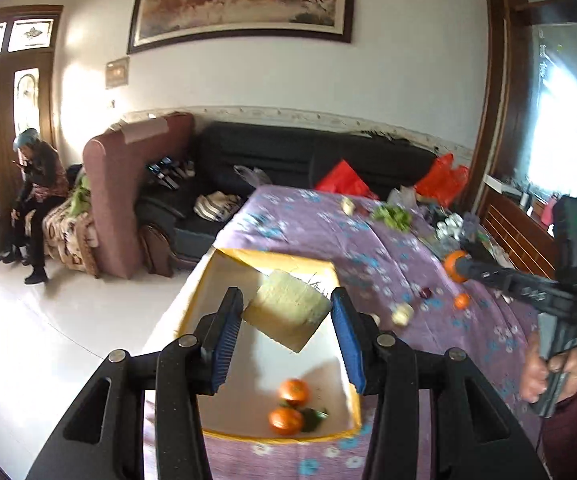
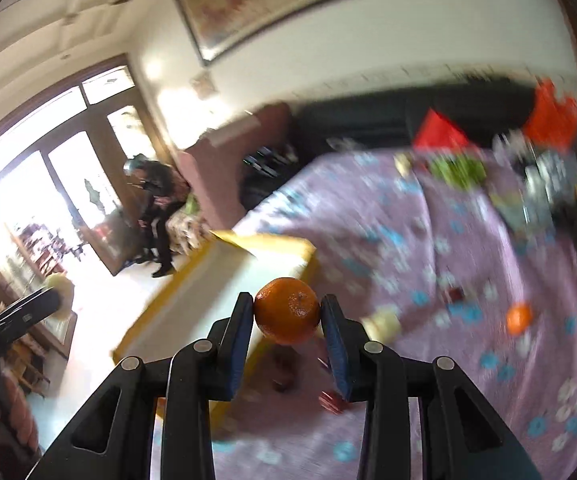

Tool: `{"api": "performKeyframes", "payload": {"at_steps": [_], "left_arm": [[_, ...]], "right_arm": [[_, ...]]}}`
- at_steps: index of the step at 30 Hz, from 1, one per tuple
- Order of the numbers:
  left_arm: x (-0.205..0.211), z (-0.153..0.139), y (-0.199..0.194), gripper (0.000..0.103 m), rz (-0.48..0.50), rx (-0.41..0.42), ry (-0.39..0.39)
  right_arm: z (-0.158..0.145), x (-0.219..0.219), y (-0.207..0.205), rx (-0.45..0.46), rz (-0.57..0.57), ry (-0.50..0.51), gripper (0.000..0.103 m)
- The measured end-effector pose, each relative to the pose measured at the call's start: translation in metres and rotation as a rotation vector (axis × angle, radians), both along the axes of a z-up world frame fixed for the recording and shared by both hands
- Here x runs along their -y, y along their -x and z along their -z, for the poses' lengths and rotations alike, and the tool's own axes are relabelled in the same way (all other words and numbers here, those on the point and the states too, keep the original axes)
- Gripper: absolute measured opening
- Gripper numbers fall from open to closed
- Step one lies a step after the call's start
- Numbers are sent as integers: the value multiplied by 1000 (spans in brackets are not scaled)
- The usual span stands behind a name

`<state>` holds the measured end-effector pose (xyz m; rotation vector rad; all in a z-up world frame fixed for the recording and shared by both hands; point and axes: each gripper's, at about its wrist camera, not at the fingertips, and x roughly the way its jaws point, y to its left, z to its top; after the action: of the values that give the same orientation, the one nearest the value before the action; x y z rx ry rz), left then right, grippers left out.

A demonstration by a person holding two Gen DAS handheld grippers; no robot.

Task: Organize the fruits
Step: 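Carry the chunk and orange over the tray and open both tools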

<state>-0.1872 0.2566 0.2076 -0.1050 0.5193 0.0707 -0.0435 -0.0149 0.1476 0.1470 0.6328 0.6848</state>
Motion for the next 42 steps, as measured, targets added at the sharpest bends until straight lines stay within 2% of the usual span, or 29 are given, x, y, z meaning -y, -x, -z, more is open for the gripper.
{"api": "performKeyframes", "payload": {"at_steps": [2,5,6,9,11,13,15,17,20,25,30,34,35,38,40,42], "left_arm": [[-13,-16,-4,45,-23,15,-38],[-28,-36,-19,45,-103,28,-158],[-34,-38,-25,45,-117,26,-173],[-46,-29,-50,45,-175,-9,-244],[-47,-7,-65,45,-191,-55,-285],[-51,19,-74,45,-176,-116,-258],[-56,55,-87,45,-131,-192,-185],[-57,87,-96,45,-119,-257,-143],[-63,128,-105,45,-115,-330,-72],[-72,167,-110,45,-134,-409,4],[-80,171,-112,45,-158,-430,46],[-82,162,-113,67,-137,-414,117],[-80,156,-111,72,-143,-399,111],[-73,136,-104,74,-171,-358,47],[-70,122,-97,74,-174,-330,44],[-63,104,-87,79,-157,-282,64]], "right_arm": [[-35,-17,4,34,-51,-20,39],[-77,-46,1,66,-109,-43,39],[-86,-57,0,75,-125,-41,39],[-93,-96,-8,77,-161,1,39],[-72,-121,-13,42,-180,46,39],[-40,-138,-18,-9,-203,73,39],[4,-154,-22,-78,-218,123,39],[48,-170,-27,-136,-229,181,39],[94,-183,-33,-201,-235,238,39],[131,-201,-42,-262,-251,285,39],[135,-208,-40,-259,-254,298,40],[129,-208,-36,-251,-264,287,43],[127,-207,-35,-253,-268,277,45],[115,-197,-32,-235,-260,252,45],[102,-184,-30,-217,-251,226,45],[86,-161,-30,-188,-225,199,52]]}}
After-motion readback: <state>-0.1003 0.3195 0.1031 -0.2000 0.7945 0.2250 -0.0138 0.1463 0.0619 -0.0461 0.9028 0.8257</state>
